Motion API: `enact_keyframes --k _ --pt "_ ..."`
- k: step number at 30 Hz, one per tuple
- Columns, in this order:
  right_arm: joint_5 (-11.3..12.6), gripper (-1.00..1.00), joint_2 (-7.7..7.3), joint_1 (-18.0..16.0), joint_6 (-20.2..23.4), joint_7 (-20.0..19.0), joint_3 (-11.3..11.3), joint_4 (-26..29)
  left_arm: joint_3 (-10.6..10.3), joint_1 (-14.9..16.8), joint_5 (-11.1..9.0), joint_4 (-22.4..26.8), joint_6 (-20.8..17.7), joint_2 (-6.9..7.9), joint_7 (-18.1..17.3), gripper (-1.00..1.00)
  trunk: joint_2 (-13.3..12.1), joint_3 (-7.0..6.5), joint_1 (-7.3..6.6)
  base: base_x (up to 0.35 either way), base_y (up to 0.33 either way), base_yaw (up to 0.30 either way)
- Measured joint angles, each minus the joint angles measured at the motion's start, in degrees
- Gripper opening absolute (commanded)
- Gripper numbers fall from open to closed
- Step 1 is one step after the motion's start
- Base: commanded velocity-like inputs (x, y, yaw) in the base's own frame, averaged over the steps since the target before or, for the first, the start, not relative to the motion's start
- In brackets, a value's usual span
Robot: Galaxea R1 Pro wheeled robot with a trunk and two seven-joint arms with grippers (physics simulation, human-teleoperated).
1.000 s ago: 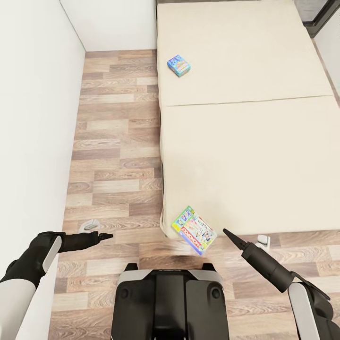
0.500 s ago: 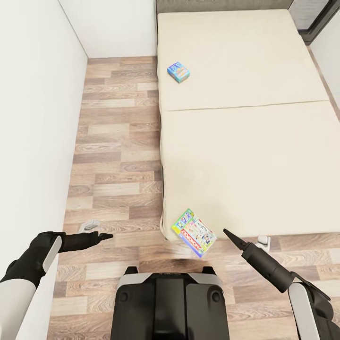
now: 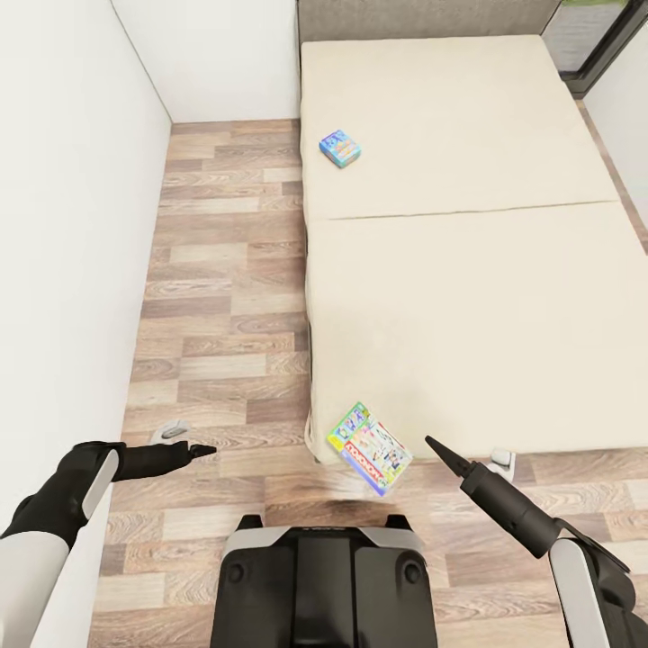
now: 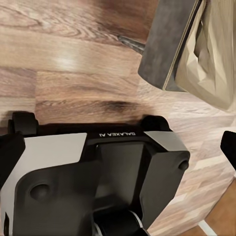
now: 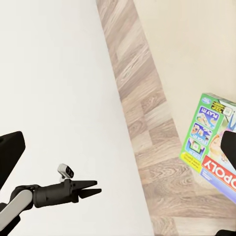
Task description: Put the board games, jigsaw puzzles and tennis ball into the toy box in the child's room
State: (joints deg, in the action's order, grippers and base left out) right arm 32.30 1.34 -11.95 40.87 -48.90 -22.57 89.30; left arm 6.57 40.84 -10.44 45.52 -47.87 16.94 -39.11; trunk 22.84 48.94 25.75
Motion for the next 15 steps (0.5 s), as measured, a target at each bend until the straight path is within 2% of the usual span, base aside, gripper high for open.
enact_keyframes --k 15 --pt "0.0 1.00 -0.02 0.0 0.0 0.0 -0.1 0.0 0.0 0.0 0.0 0.0 0.0 0.02 0.1 1.00 0.0 -1.43 0.00 0.000 0.000 0.000"
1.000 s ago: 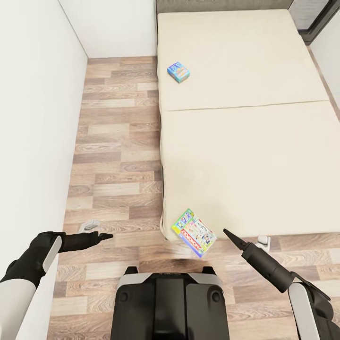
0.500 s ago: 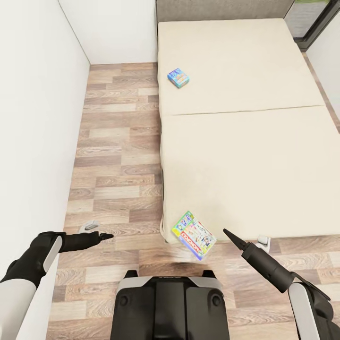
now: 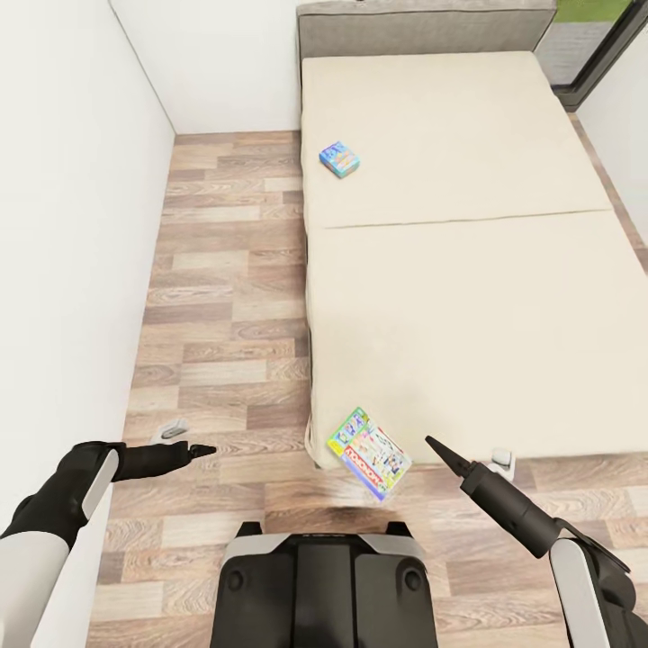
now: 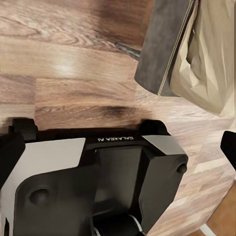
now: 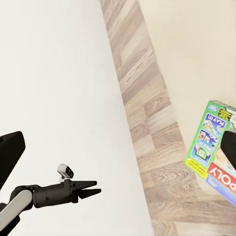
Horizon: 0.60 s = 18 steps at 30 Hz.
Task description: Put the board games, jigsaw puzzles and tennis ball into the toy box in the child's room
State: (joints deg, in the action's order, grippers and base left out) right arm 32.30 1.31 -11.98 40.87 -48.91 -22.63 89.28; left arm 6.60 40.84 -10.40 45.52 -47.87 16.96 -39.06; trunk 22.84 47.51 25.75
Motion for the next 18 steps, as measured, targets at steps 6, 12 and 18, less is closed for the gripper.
enact_keyframes --k 6,12,18 --pt "0.0 1.00 0.02 0.0 -0.1 0.1 0.0 0.0 0.0 0.0 -0.1 0.0 0.0 -0.11 0.0 1.00 0.0 -0.57 0.00 0.000 0.000 0.000" --pt "0.0 1.00 0.01 0.0 -0.1 0.1 0.0 0.0 0.0 0.0 -0.1 0.0 0.0 -0.01 0.0 1.00 0.0 -1.14 0.00 0.000 0.000 0.000" --pt "-0.1 1.00 0.04 0.0 -0.1 0.3 0.1 0.0 0.2 0.0 -0.1 0.0 0.0 0.05 -0.2 1.00 0.0 -1.72 0.00 0.000 0.000 0.000"
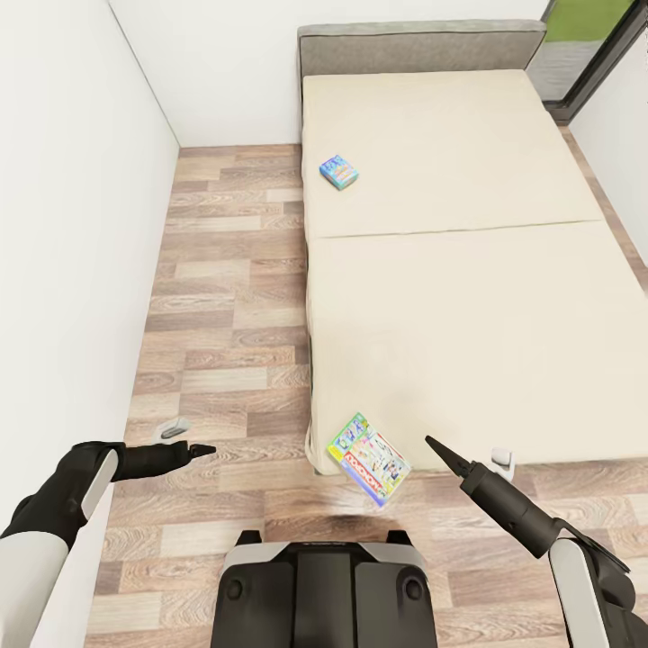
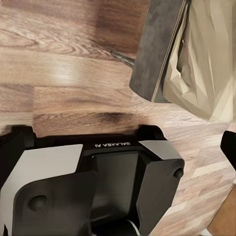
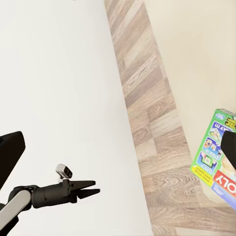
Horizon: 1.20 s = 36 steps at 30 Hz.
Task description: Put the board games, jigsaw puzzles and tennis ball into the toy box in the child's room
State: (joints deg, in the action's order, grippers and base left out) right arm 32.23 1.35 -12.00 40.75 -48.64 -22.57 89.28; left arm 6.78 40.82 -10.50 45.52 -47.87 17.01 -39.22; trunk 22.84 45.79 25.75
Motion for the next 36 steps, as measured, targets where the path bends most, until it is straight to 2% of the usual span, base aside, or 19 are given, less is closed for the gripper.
enact_keyframes --k 36 --pt "-0.1 1.00 0.05 0.1 -2.4 0.3 0.3 0.0 0.1 0.0 0.0 0.0 0.0 0.14 -0.1 1.00 0.0 -3.43 0.00 0.000 0.000 0.000"
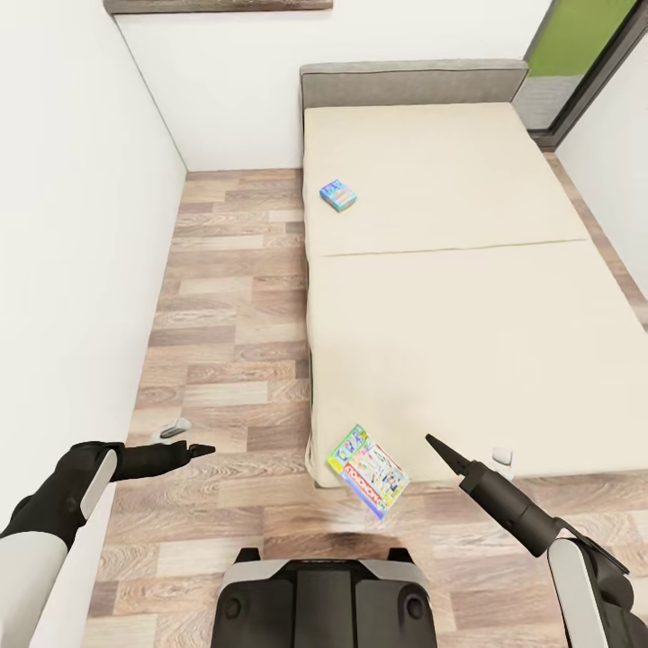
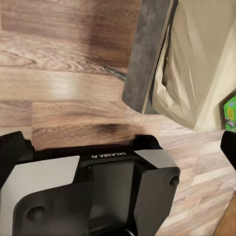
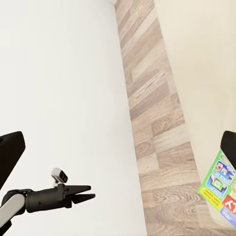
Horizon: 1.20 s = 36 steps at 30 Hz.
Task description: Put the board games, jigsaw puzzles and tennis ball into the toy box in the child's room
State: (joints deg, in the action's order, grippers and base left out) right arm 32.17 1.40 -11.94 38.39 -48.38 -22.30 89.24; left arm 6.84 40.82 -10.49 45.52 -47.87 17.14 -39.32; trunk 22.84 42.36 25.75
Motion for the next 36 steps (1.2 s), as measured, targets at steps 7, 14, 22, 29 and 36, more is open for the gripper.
enact_keyframes --k 7,14,22,29,36 --pt "0.0 1.00 0.01 0.0 0.0 0.1 0.0 0.0 0.0 0.0 0.0 0.0 0.0 0.00 0.0 1.00 0.0 -0.67 0.00 0.000 0.000 0.000" --pt "0.0 1.00 0.03 0.0 0.0 0.1 0.0 0.0 0.0 0.0 0.0 0.0 0.0 -0.01 0.0 1.00 0.0 -1.34 0.00 0.000 0.000 0.000" --pt "-0.1 1.00 0.04 0.0 0.0 0.1 0.0 0.0 0.3 0.0 0.1 0.0 0.0 0.13 -0.1 1.00 0.0 -2.10 0.00 0.000 0.000 0.000" --pt "-0.1 1.00 0.04 0.0 -0.1 0.2 0.0 -0.1 0.4 0.0 0.1 0.0 0.0 0.17 -0.1 1.00 0.0 -2.77 0.00 0.000 0.000 0.000" --pt "-0.1 1.00 0.00 0.0 -0.1 0.2 0.0 -0.1 0.4 0.0 0.1 0.0 0.0 0.54 -0.1 1.00 0.0 -3.44 0.00 0.000 0.000 0.000"
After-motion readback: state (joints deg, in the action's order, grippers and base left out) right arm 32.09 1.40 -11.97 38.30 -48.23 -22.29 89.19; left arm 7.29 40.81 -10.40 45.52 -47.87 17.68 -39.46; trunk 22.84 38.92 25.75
